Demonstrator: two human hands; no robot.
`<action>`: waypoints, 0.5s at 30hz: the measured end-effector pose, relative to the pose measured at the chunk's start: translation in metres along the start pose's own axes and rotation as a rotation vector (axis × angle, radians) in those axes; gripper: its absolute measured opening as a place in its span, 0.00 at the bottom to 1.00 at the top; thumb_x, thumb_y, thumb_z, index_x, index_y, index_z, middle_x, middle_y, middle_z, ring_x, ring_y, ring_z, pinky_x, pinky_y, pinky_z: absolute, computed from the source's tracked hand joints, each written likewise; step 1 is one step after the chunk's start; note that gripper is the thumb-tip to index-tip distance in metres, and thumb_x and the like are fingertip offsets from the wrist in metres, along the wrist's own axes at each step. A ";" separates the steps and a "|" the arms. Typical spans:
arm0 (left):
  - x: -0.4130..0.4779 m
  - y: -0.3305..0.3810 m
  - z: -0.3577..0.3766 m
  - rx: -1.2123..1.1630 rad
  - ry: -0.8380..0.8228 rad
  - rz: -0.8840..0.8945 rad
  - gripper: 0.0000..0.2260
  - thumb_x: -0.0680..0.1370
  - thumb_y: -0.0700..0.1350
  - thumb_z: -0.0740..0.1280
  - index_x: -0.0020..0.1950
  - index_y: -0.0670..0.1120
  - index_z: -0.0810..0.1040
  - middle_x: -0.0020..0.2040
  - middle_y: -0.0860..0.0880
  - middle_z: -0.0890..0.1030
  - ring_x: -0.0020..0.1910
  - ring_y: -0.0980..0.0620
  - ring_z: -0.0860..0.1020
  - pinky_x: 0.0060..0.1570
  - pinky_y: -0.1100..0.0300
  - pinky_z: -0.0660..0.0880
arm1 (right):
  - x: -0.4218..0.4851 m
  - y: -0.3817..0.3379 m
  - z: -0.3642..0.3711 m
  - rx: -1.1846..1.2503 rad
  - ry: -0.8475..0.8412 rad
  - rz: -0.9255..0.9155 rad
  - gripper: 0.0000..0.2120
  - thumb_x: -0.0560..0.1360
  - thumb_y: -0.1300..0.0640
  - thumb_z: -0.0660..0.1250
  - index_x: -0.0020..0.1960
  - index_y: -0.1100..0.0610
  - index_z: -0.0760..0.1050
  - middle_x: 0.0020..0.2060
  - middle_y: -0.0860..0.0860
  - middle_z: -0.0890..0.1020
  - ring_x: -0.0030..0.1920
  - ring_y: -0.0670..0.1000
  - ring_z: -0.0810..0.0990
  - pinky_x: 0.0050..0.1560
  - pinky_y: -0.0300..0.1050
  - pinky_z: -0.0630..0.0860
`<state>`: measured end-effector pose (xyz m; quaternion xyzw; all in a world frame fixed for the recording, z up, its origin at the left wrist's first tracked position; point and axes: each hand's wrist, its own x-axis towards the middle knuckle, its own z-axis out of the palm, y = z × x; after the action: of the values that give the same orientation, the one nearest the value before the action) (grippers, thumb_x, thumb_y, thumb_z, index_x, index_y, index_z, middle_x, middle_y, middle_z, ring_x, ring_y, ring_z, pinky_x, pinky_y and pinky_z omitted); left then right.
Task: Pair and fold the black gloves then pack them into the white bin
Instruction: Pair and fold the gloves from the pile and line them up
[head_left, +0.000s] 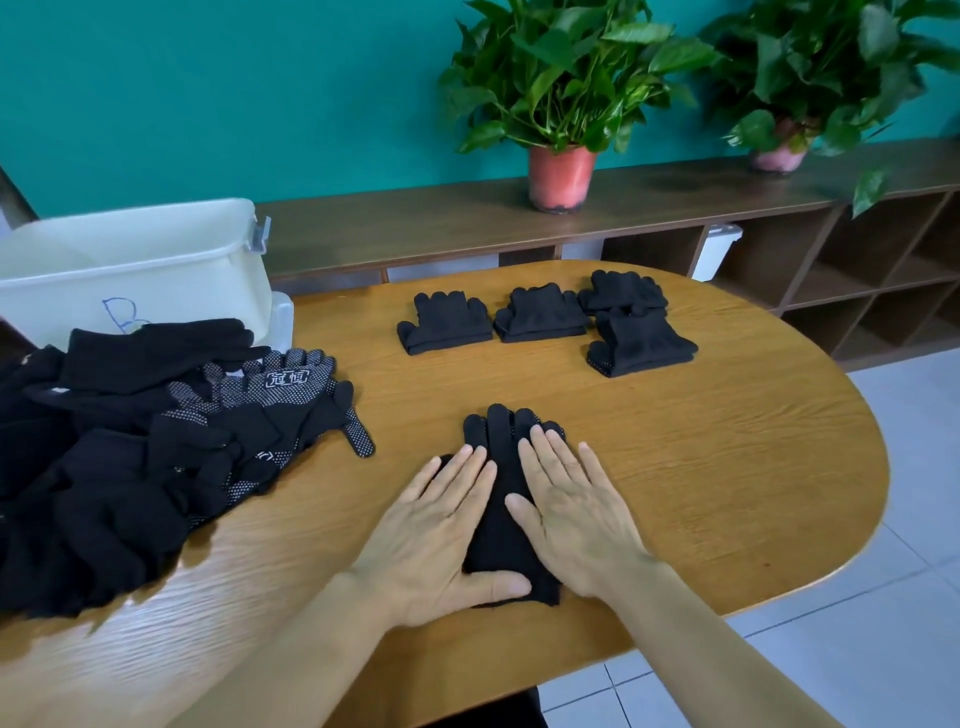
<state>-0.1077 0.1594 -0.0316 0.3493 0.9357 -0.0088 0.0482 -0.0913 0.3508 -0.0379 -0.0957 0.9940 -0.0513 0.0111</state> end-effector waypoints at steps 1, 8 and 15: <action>0.000 -0.001 -0.001 0.002 -0.003 -0.006 0.53 0.66 0.81 0.35 0.79 0.46 0.33 0.78 0.50 0.31 0.74 0.57 0.27 0.76 0.53 0.34 | 0.001 0.003 0.000 -0.004 -0.003 0.003 0.44 0.64 0.35 0.12 0.75 0.54 0.29 0.77 0.51 0.35 0.76 0.49 0.31 0.75 0.50 0.31; -0.015 0.001 -0.003 -0.220 0.211 -0.146 0.39 0.76 0.71 0.34 0.78 0.49 0.32 0.78 0.53 0.32 0.74 0.61 0.28 0.75 0.56 0.32 | -0.014 0.000 -0.016 0.071 0.040 0.033 0.39 0.70 0.36 0.19 0.75 0.54 0.30 0.76 0.49 0.35 0.77 0.48 0.32 0.76 0.50 0.31; -0.026 0.002 0.008 -0.020 0.091 0.005 0.38 0.78 0.70 0.34 0.79 0.47 0.36 0.79 0.52 0.35 0.76 0.59 0.31 0.74 0.52 0.31 | -0.029 -0.008 0.001 0.001 -0.001 -0.130 0.34 0.80 0.38 0.31 0.80 0.55 0.41 0.78 0.50 0.40 0.78 0.49 0.38 0.74 0.51 0.35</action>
<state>-0.0866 0.1433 -0.0373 0.3511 0.9362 0.0165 0.0092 -0.0609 0.3482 -0.0376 -0.1600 0.9857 -0.0523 0.0082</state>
